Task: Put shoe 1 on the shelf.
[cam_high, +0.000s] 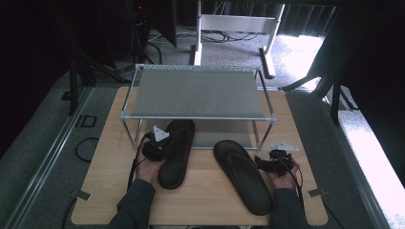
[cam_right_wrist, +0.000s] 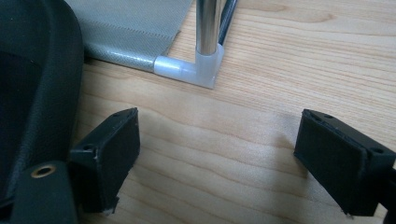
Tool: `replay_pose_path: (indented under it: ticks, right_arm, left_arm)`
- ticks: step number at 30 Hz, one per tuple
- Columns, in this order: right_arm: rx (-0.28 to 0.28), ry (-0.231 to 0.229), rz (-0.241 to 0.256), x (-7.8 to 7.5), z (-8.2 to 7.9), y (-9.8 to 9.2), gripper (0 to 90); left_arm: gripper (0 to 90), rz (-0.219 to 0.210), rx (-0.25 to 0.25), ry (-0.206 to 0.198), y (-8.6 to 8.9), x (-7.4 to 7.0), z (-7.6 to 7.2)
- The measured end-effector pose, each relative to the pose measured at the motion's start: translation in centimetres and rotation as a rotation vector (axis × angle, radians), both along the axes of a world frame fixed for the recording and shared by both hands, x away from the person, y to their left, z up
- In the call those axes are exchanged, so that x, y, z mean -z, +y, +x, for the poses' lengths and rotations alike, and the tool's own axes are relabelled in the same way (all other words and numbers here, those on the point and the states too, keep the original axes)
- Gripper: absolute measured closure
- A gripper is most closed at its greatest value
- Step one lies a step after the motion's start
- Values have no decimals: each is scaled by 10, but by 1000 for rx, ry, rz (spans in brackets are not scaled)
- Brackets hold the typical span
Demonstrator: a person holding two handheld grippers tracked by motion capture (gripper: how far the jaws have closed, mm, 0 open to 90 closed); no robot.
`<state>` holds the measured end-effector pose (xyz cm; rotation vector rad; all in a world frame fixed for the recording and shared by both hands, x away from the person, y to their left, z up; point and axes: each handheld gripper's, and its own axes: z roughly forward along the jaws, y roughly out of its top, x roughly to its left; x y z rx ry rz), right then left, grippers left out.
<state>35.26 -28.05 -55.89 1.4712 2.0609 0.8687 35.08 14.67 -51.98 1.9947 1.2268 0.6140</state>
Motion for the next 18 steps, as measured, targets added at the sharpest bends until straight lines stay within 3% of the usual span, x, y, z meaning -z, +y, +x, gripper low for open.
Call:
replay_pose_path:
  ticks: [3,8,13,18]
  right_arm:
    - [0,0,0,0,0,0,140]
    - [0,0,0,0,0,0,139]
    - [0,0,0,0,0,0,139]
    - [0,0,-1,0,0,0,140]
  left_arm:
    - [631,-5,11,0,0,0,-2]
    - [503,-18,24,-15,0,-2,-9]
    - [417,-29,47,-36,4,-7,-25]
    - [411,-25,48,-37,8,-8,-35]
